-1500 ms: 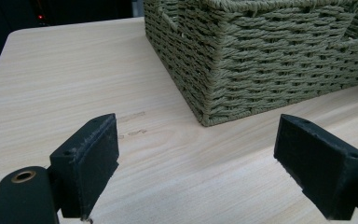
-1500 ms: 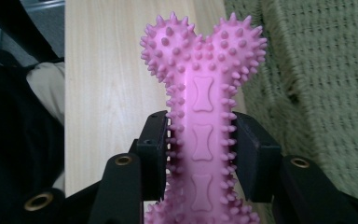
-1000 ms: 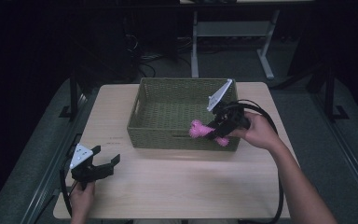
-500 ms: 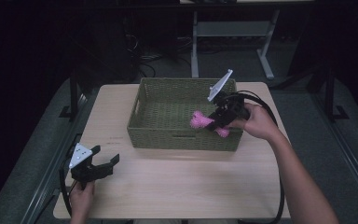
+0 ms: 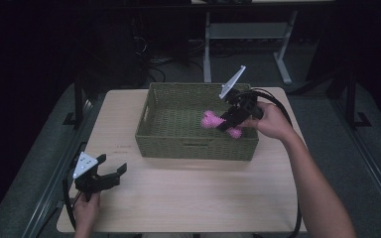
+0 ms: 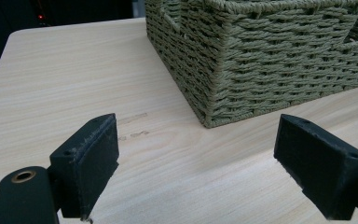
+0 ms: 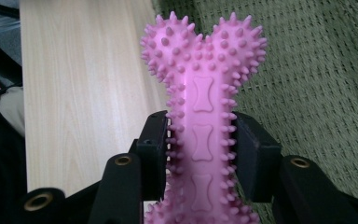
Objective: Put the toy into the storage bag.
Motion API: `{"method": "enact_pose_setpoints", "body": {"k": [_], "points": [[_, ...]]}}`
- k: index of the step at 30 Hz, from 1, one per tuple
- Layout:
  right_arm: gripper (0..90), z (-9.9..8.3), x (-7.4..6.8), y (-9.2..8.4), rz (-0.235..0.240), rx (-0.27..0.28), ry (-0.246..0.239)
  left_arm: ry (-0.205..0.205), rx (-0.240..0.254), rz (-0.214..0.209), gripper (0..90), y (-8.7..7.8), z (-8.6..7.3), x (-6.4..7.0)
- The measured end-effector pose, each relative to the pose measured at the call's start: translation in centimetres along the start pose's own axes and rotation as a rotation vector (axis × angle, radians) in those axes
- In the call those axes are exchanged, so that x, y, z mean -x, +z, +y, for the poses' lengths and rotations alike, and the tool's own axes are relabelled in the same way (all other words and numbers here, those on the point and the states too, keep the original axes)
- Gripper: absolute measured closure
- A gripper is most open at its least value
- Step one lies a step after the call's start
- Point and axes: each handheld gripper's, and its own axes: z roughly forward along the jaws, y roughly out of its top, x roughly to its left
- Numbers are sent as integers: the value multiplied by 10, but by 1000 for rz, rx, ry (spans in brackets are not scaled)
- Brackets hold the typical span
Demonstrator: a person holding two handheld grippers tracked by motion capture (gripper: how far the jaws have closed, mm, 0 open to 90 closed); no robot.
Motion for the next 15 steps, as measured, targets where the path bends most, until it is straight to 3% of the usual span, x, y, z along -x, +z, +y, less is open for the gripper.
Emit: {"method": "enact_pose_setpoints", "body": {"k": [15], "points": [[577,-3,23,1,-10,0,55,0,-1,2,133,-2,0,-1]]}}
